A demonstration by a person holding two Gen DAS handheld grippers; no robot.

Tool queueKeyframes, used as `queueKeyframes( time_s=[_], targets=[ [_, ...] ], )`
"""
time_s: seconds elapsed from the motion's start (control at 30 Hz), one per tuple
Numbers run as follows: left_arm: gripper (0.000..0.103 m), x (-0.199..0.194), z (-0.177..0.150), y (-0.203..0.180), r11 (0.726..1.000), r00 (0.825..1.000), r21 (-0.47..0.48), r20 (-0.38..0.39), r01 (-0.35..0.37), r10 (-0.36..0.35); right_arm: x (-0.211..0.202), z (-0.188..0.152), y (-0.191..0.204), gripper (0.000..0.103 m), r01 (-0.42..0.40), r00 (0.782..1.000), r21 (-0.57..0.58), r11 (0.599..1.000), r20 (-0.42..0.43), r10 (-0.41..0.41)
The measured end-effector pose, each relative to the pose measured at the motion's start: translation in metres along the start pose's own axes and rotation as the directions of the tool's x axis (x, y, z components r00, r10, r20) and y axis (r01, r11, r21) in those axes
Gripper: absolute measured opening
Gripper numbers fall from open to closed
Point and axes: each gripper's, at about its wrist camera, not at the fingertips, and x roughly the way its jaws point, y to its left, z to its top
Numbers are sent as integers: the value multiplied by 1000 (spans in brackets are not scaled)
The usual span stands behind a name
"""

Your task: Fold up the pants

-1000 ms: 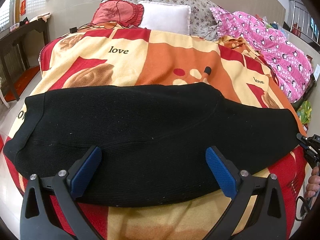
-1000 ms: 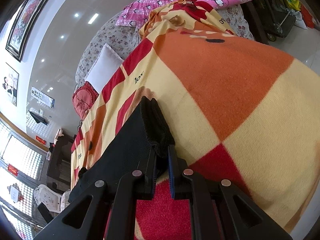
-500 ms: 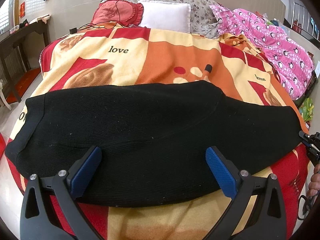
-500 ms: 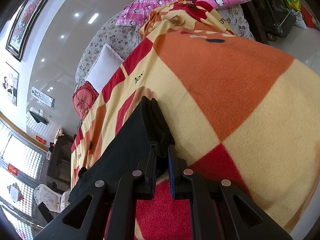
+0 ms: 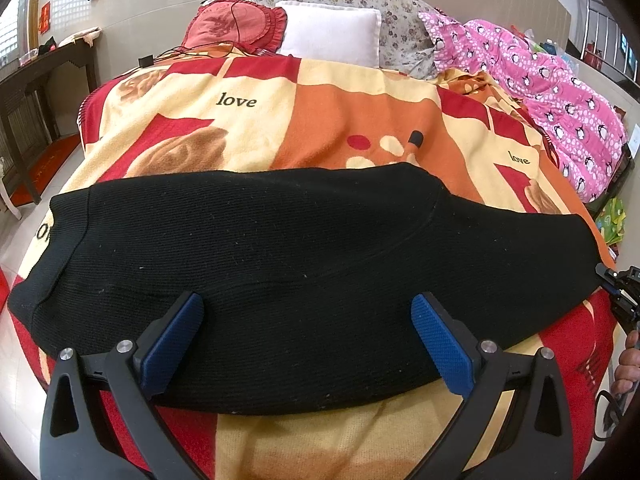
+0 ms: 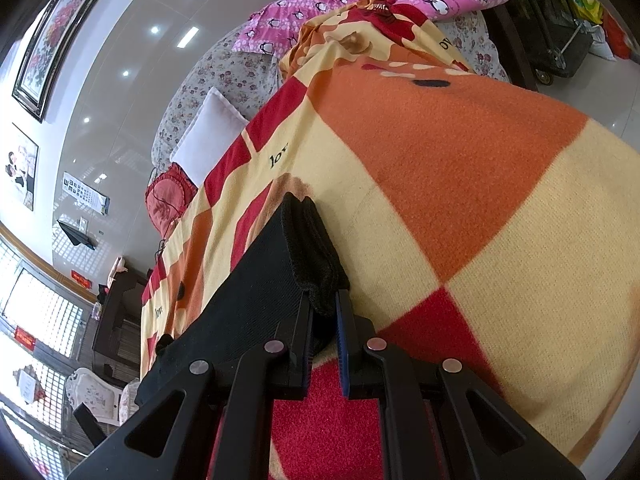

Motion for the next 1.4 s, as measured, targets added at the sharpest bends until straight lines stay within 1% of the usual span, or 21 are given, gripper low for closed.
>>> queueKeyframes(
  time_s=[0.4,0.47,0.57,0.67,0.73,0.77,0.8,0.87,0.9,0.93,1.0,1.03,1.07,1.1,1.13,1.2,1.27,1.3,1.33,1.37,1.4],
  targets=[
    [103,-1,0,0,1000,1000,-4,5,6,-6,0,1,0,7,4,1000,-2,1000,-2,-4],
    [103,-1,0,0,1000,1000,-5,5,6,-6,-1,2,2,7,18,1000,-10,1000,-5,-18],
    [103,-1,0,1,1000,1000,-8,8,11,-11,-2,4,12,9,53,999,-62,997,-2,-53],
    [103,-5,0,3,1000,1000,-21,24,16,-15,-8,6,20,9,39,999,-88,995,15,-38],
    [103,-16,-2,11,997,996,-69,84,-23,29,-10,8,20,8,26,1000,-74,997,17,-24],
    [103,-28,-3,17,993,988,-105,141,-51,66,-12,9,20,8,15,1000,-68,998,21,-13],
    [103,-42,-3,25,989,973,-140,214,-54,84,-13,10,21,8,6,1000,-65,998,26,-4],
    [103,-57,-6,41,978,945,-204,307,-50,112,-17,11,25,8,-11,999,-65,998,36,14],
    [103,-59,-7,50,967,939,-247,313,-65,143,-18,11,30,8,-18,999,-75,997,42,21],
    [103,-55,-9,58,955,939,-286,299,-81,169,-21,12,40,8,-32,998,-98,995,50,37],
    [103,-41,-10,70,940,958,-332,233,-84,168,-23,10,63,8,-81,995,-146,986,51,89],
    [103,-32,-10,74,933,967,-349,193,-89,165,-24,8,80,8,-109,992,-190,976,44,120],
    [103,-27,-9,75,930,971,-354,172,-96,165,-22,3,107,8,-145,987,-266,953,22,157],
    [103,-26,-10,73,932,971,-349,169,-101,168,-20,-2,123,8,-167,984,-307,937,8,178],
    [103,-25,-9,70,934,970,-339,167,-111,176,-15,-12,154,8,-218,974,-386,897,-31,223],
    [103,-22,-8,64,941,972,-319,158,-118,175,-5,-35,203,8,-286,956,-509,812,-95,277],
    [103,-18,-9,64,941,975,-316,139,-123,174,7,-60,241,8,-342,937,-599,724,-166,306],
    [103,-18,-10,64,941,976,-316,137,-120,170,17,-76,260,8,-374,926,-638,673,-213,313],
    [103,-19,-11,65,942,976,-315,137,-119,169,26,-92,274,8,-394,918,-666,633,-253,304],
    [103,-19,-11,66,942,976,-312,136,-120,169,36,-106,283,8,-408,913,-682,607,-289,288],
    [103,-19,-10,66,943,976,-310,135,-121,169,43,-116,287,8,-417,909,-686,596,-314,274]
  ],
)
